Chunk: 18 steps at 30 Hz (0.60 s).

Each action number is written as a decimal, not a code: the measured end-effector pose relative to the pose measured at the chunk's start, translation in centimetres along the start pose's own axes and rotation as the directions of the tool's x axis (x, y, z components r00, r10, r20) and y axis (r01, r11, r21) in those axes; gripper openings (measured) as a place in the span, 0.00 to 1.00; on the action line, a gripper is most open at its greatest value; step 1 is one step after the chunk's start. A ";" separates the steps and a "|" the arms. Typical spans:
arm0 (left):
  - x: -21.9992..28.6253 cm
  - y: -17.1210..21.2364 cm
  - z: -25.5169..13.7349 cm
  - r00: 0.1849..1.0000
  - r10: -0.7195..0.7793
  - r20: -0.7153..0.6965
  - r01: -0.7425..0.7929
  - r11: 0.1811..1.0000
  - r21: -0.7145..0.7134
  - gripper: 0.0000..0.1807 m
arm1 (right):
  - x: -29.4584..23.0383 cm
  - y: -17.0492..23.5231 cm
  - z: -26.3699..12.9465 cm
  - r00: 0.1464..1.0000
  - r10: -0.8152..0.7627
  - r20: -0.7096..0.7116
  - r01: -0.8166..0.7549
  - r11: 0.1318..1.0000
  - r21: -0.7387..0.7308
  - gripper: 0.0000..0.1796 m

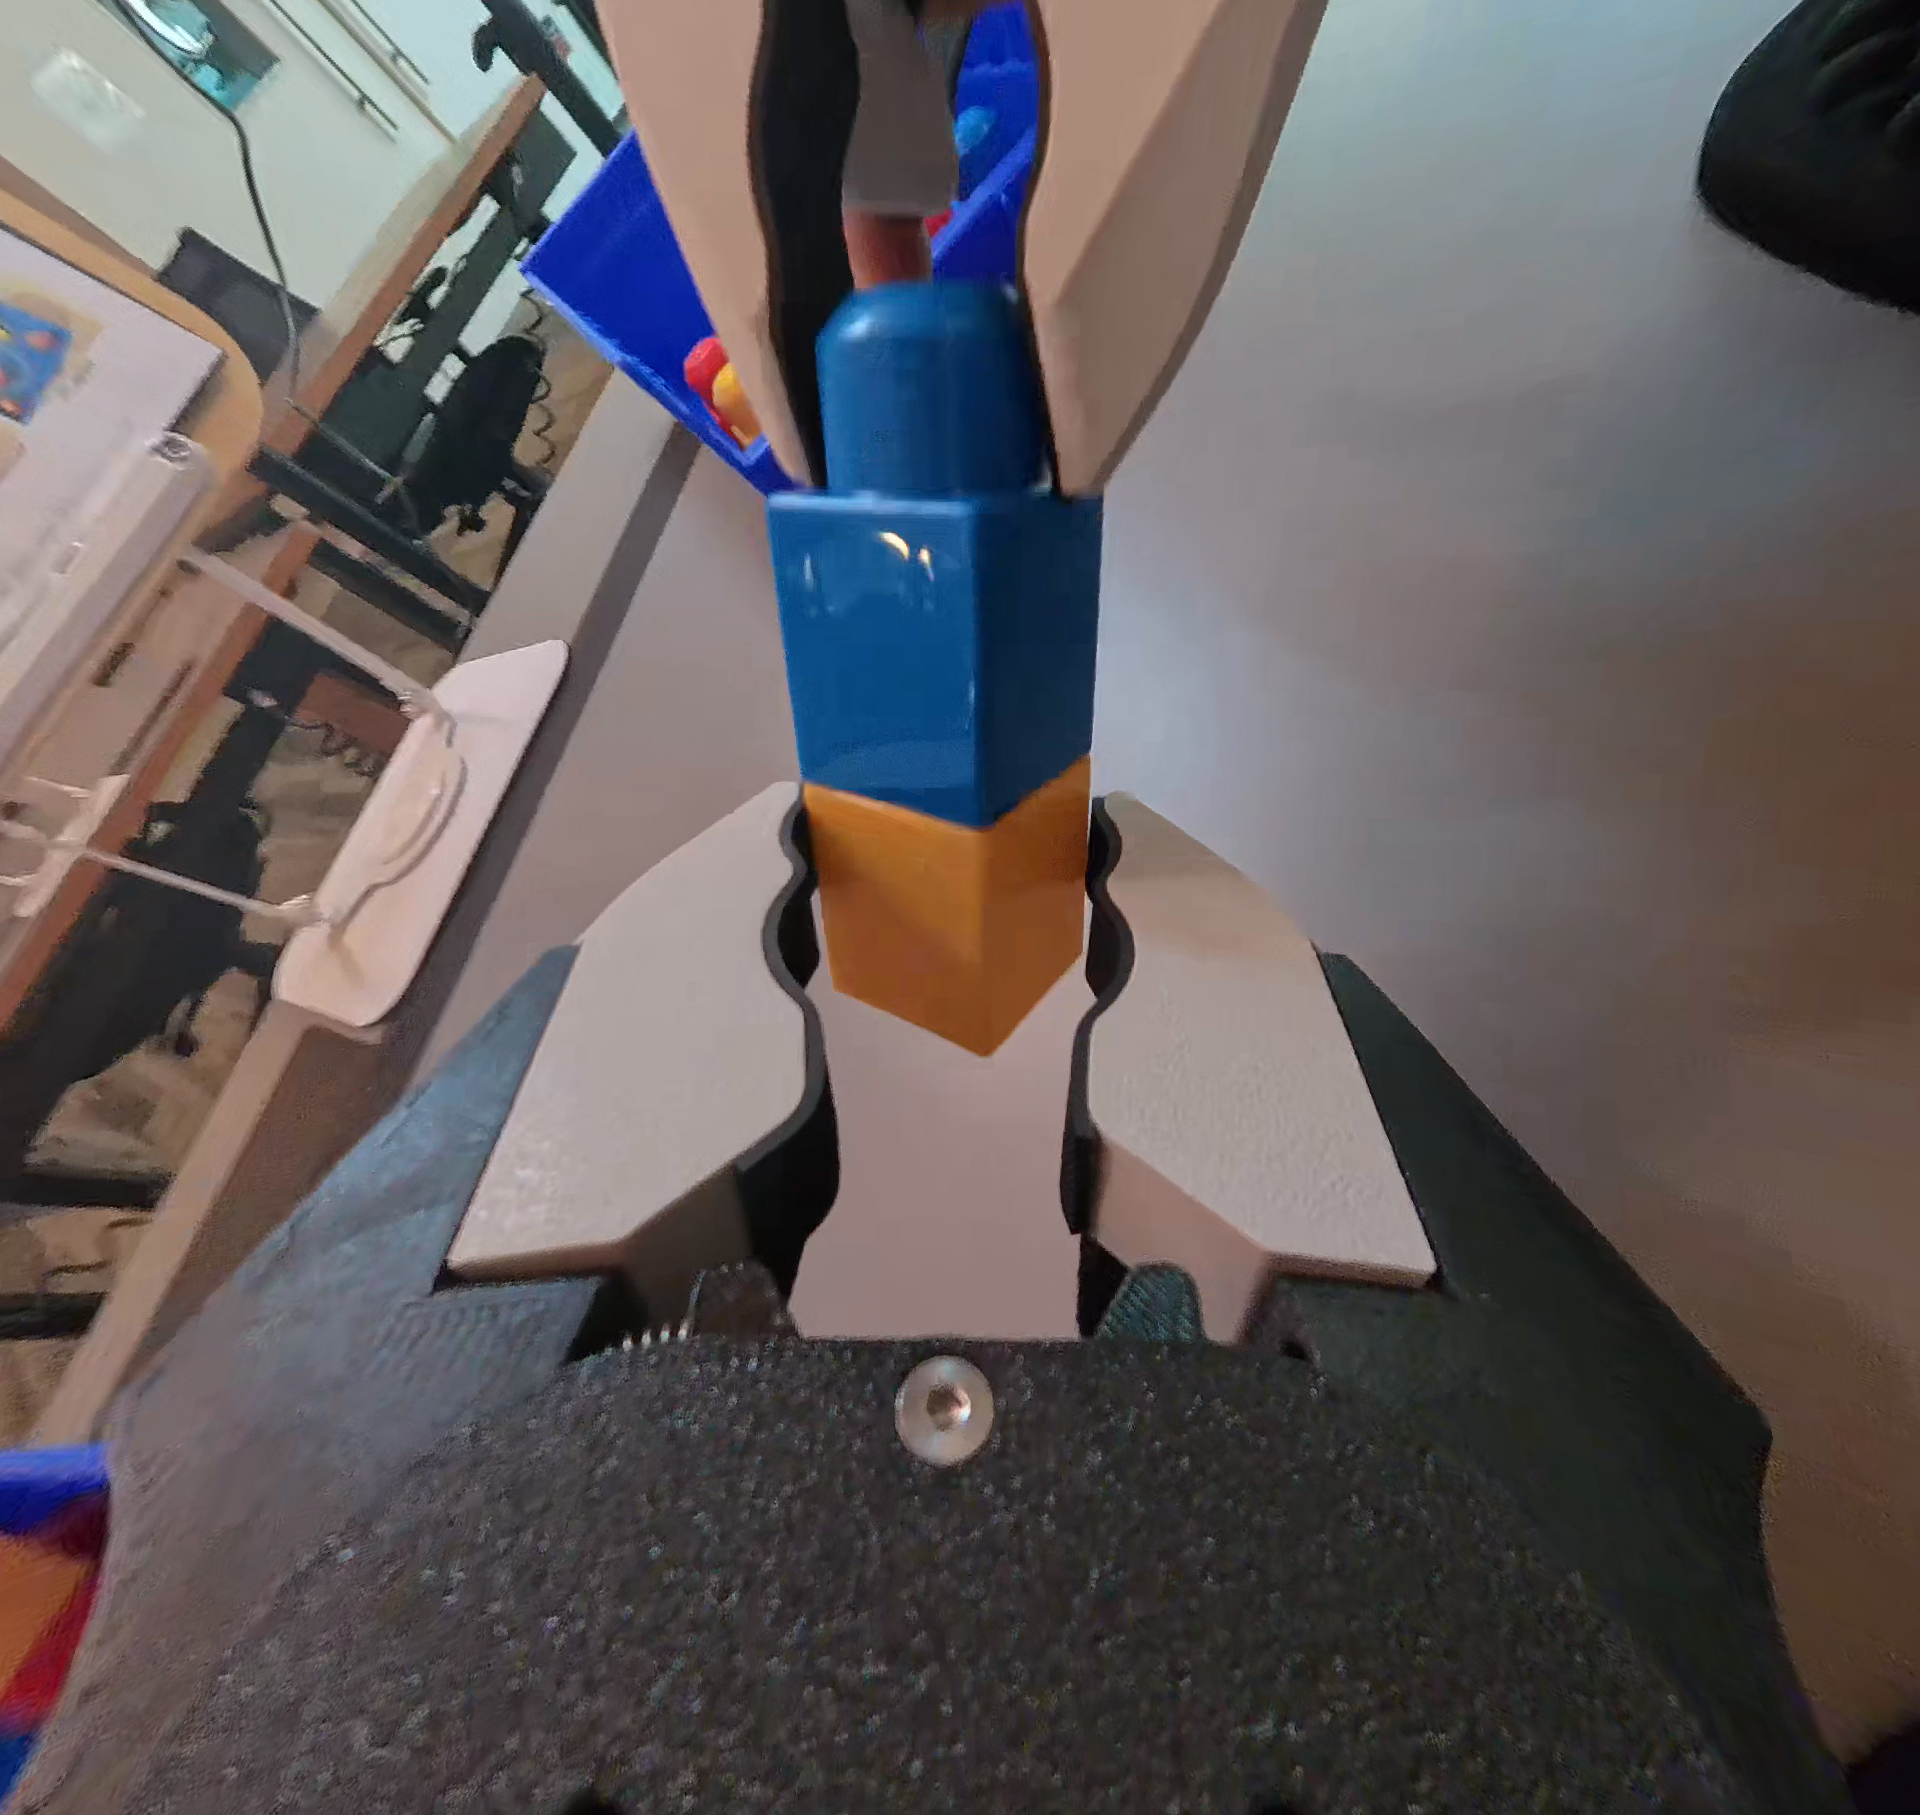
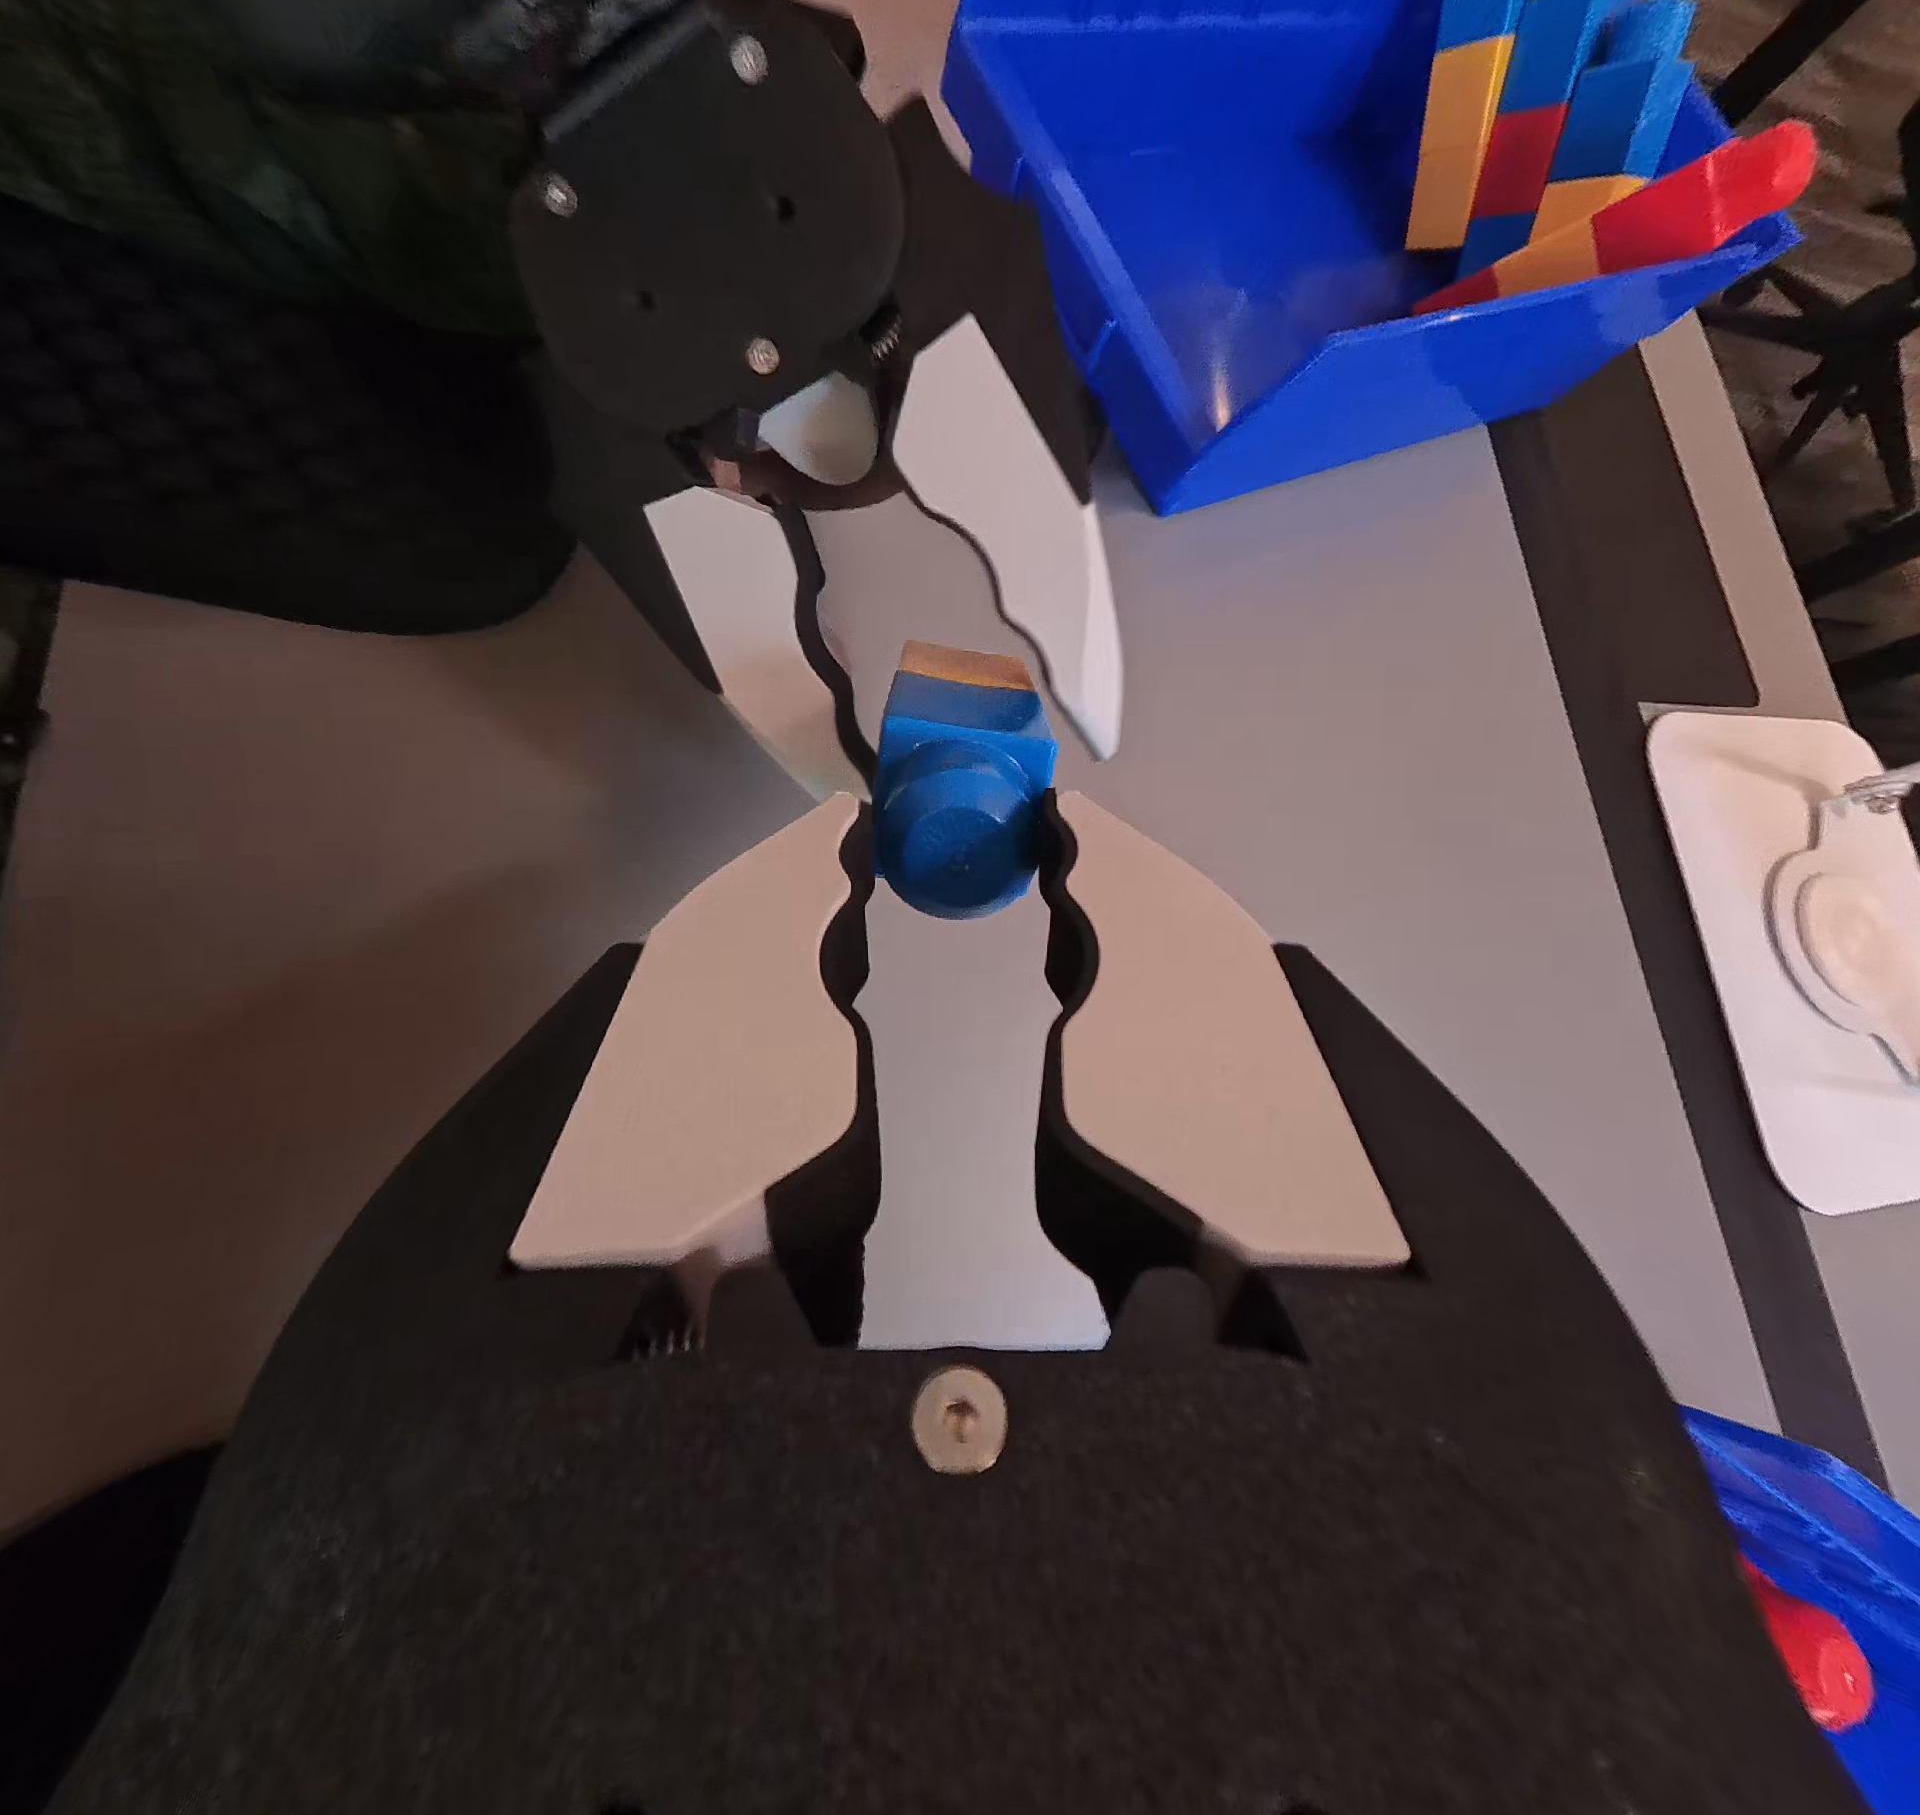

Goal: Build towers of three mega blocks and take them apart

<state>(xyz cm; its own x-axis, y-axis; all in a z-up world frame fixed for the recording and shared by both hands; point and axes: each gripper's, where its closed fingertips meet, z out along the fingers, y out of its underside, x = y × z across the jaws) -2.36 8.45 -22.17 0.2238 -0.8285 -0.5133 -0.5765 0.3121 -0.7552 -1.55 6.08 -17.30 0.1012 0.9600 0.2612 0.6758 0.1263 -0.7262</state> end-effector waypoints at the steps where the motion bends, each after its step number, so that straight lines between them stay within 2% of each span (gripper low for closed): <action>1: 0.4 -0.2 0.0 0.999 -0.023 -0.037 0.024 0.999 0.023 0.27 | -0.1 0.0 -0.3 1.000 -0.004 0.013 0.004 1.000 0.005 0.17; 4: 0.8 -0.8 -0.3 0.994 -0.057 -0.094 0.061 0.997 0.045 0.26 | -0.5 0.5 -1.2 0.998 -0.023 0.057 0.024 1.000 -0.008 0.16; 7: 0.2 2.2 0.1 0.997 -0.036 -0.062 0.031 0.996 -0.084 0.25 | 0.6 -0.2 -3.7 0.998 -0.018 0.067 0.016 1.000 0.026 0.16; 9: 0.0 3.1 0.2 0.994 -0.082 -0.069 0.076 0.993 -0.086 0.25 | 3.8 -0.9 -6.9 0.999 0.008 -0.036 -0.006 0.999 0.049 0.16; 11: -0.6 2.9 0.3 0.994 -0.099 -0.047 0.096 0.993 -0.071 0.25 | 8.8 0.5 -10.1 0.970 0.007 -0.243 -0.017 0.999 -0.039 0.16; 13: -1.1 2.3 0.3 0.992 -0.121 -0.027 0.120 0.992 -0.040 0.26 | 14.1 3.9 -13.1 0.911 0.028 -0.411 -0.111 0.977 -0.181 0.16; 15: -1.5 2.0 0.2 0.992 -0.127 -0.008 0.126 0.992 -0.023 0.26 | 18.8 9.3 -15.4 0.853 0.060 -0.519 -0.265 0.906 -0.329 0.16; 18: -1.6 2.3 0.1 0.993 -0.122 0.007 0.122 0.992 -0.020 0.26 | 22.8 17.9 -16.4 0.812 0.167 -0.559 -0.475 0.745 -0.469 0.17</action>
<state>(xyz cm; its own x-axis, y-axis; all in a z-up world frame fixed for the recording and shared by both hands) -3.99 10.53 -23.08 0.2974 -0.8573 -0.4203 -0.5609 0.1994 -0.8035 24.86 26.11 -13.92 0.6028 0.6612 0.4466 0.7974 -0.4794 -0.3666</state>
